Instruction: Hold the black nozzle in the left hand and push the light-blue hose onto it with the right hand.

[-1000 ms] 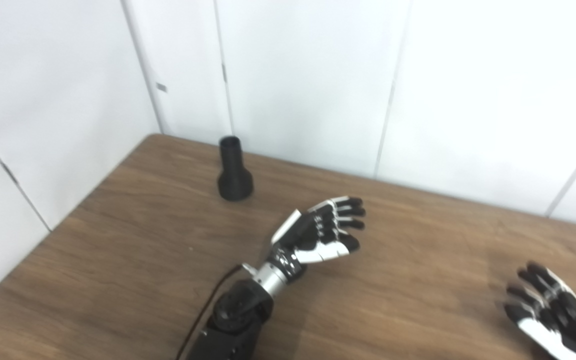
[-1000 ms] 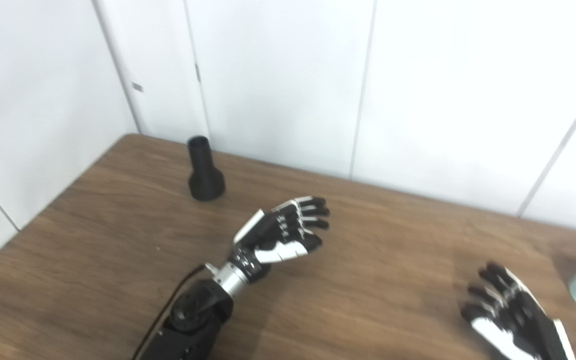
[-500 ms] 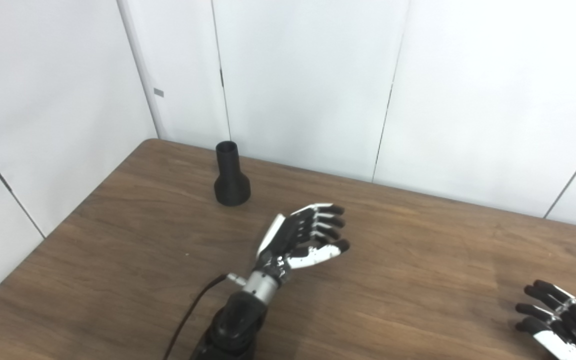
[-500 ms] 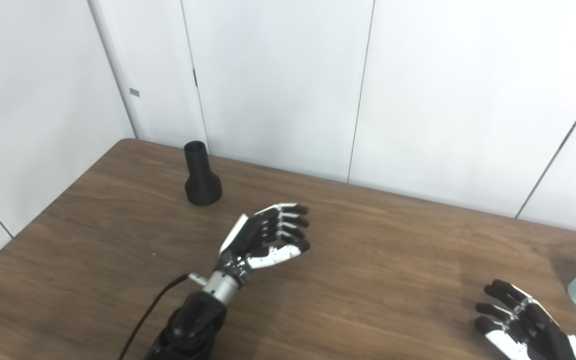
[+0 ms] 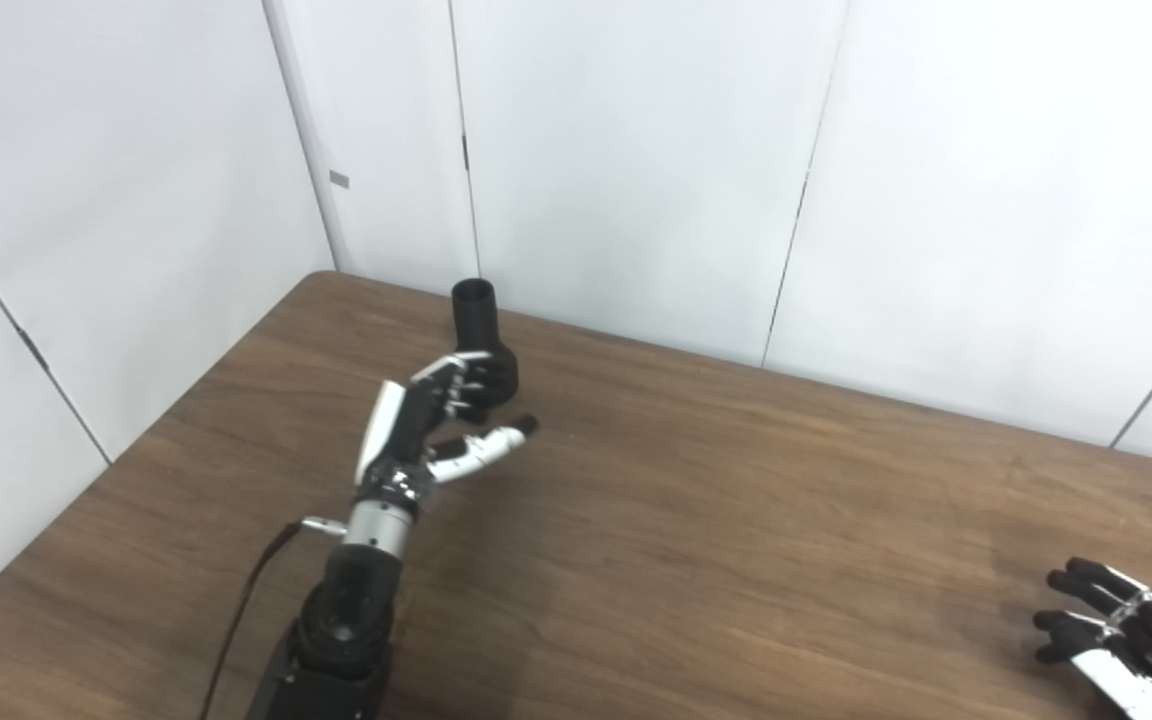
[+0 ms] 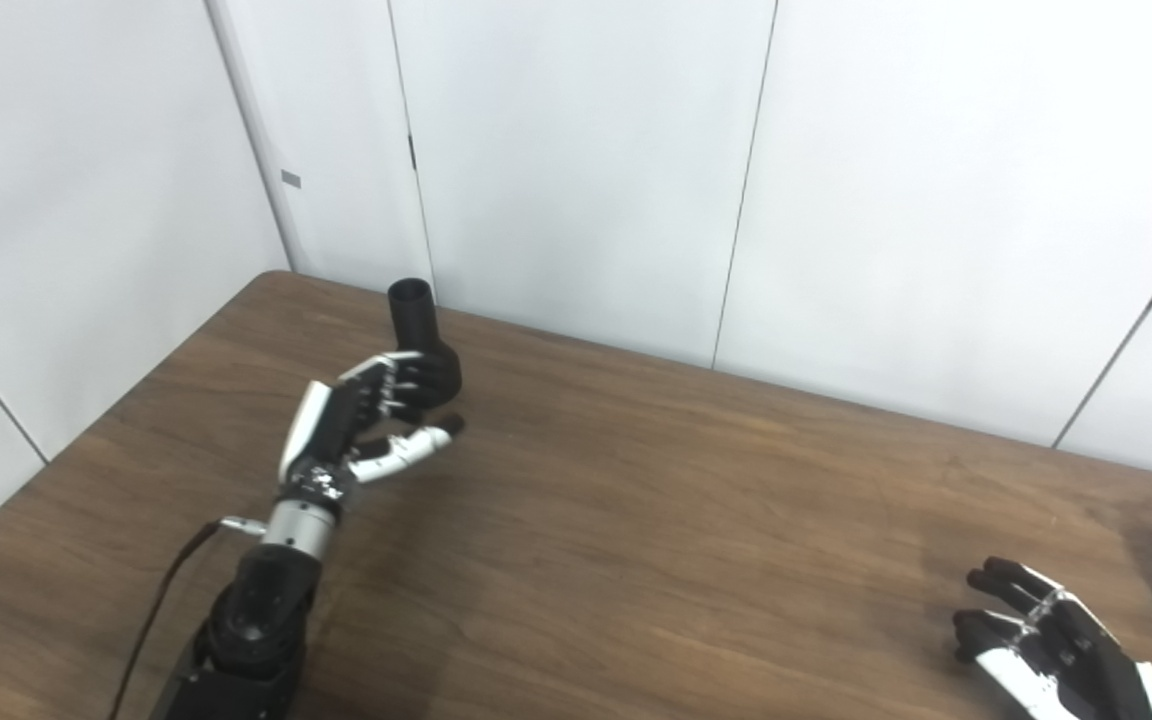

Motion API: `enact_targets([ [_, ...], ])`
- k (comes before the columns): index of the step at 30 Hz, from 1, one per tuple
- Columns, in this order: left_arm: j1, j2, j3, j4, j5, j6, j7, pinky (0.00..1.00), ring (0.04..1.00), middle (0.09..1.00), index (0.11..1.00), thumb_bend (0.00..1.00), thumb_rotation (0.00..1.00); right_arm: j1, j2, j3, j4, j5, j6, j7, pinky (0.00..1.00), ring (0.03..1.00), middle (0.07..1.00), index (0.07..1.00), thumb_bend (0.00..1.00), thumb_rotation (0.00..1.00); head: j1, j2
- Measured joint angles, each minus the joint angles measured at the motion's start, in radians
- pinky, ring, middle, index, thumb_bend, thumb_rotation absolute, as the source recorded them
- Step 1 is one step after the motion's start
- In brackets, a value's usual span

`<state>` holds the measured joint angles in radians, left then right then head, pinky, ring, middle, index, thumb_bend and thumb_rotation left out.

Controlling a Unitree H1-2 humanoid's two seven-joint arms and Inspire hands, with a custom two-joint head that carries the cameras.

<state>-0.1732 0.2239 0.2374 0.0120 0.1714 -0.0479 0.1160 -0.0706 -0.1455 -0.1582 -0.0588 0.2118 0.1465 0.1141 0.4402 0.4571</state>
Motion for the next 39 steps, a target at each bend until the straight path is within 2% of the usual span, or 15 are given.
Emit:
enact_targets([
  [3,-0.017,0.0,0.032,0.0,0.024,0.0,0.064,0.56,0.662,0.708,0.709,0.71,0.15,0.0,0.0,0.0,0.001,-0.002,-0.002,0.001,0.38,0.536,0.668,0.641,1.0,0.31,0.0,0.0],
  [7,-0.044,0.0,0.05,0.005,0.047,-0.009,0.141,0.53,0.613,0.66,0.673,0.7,0.05,0.0,0.0,0.001,0.003,-0.008,-0.007,0.0,0.38,0.53,0.664,0.636,1.0,0.31,0.0,0.002],
  [9,-0.056,0.0,0.05,0.009,0.054,-0.016,0.161,0.53,0.606,0.656,0.673,0.68,0.04,0.0,0.0,0.002,0.003,-0.009,-0.01,0.001,0.37,0.53,0.664,0.636,1.0,0.31,-0.002,0.003],
  [12,-0.074,-0.002,0.048,0.015,0.089,-0.017,0.2,0.58,0.637,0.682,0.687,0.65,0.03,0.0,0.0,0.002,0.003,-0.014,-0.01,-0.001,0.37,0.523,0.659,0.633,1.0,0.32,-0.003,0.003],
  [14,-0.089,-0.001,0.046,0.027,0.126,-0.017,0.236,0.61,0.676,0.717,0.703,0.66,0.07,0.0,0.0,0.002,0.003,-0.019,-0.01,-0.001,0.36,0.513,0.655,0.629,1.0,0.33,-0.005,0.003],
  [16,-0.099,-0.001,0.04,0.039,0.16,-0.016,0.262,0.76,0.796,0.811,0.765,0.7,0.15,0.0,0.0,0.002,0.003,-0.021,-0.01,-0.001,0.35,0.505,0.65,0.624,1.0,0.32,-0.005,0.003],
  [17,-0.104,0.0,0.036,0.046,0.171,-0.011,0.268,0.85,0.873,0.878,0.832,0.73,0.2,0.0,0.0,0.001,0.003,-0.021,-0.011,-0.001,0.35,0.502,0.65,0.623,1.0,0.32,-0.006,0.003],
  [19,-0.11,0.005,0.023,0.058,0.19,0.004,0.267,0.93,0.937,0.938,0.901,0.76,0.24,0.0,0.0,0.001,0.004,-0.02,-0.011,0.0,0.35,0.5,0.651,0.622,1.0,0.32,-0.006,0.003],
  [21,-0.113,0.02,0.003,0.059,0.199,0.031,0.251,0.98,0.984,0.984,0.974,0.88,0.34,0.0,0.0,0.0,0.004,-0.017,-0.011,0.0,0.35,0.501,0.646,0.618,1.0,0.32,-0.006,0.003],
  [24,-0.12,0.062,-0.027,0.062,0.2,0.11,0.179,0.97,0.999,0.999,0.998,0.95,0.34,0.0,0.0,0.0,0.004,-0.008,-0.01,0.0,0.35,0.497,0.646,0.61,1.0,0.31,-0.009,0.003],
  [27,-0.13,0.088,-0.041,0.066,0.196,0.16,0.139,0.97,1.0,1.0,1.0,0.99,0.36,0.0,0.0,-0.001,0.003,-0.002,-0.007,-0.001,0.35,0.504,0.655,0.612,1.0,0.3,-0.011,0.003],
  [29,-0.138,0.099,-0.047,0.087,0.193,0.174,0.116,0.93,1.0,1.0,1.0,1.0,0.39,-0.001,0.002,-0.003,0.003,0.006,-0.004,-0.001,0.35,0.504,0.656,0.61,1.0,0.28,-0.011,0.003],
  [32,-0.152,0.113,-0.062,0.129,0.191,0.193,0.102,0.92,1.0,1.0,1.0,1.0,0.41,-0.001,0.002,-0.004,0.003,0.008,-0.003,-0.001,0.34,0.509,0.655,0.612,1.0,0.28,-0.017,-0.003],
  [35,-0.165,0.124,-0.071,0.158,0.191,0.194,0.098,0.99,1.0,1.0,1.0,1.0,0.43,-0.002,0.003,-0.007,0.002,0.015,0.002,-0.001,0.35,0.514,0.659,0.606,1.0,0.28,-0.017,-0.003],
  [39,-0.179,0.137,-0.08,0.198,0.189,0.193,0.094,1.0,1.0,1.0,1.0,1.0,0.43,-0.002,0.003,-0.006,0.001,0.019,0.003,0.0,0.36,0.517,0.658,0.599,0.99,0.22,-0.018,-0.005],
])
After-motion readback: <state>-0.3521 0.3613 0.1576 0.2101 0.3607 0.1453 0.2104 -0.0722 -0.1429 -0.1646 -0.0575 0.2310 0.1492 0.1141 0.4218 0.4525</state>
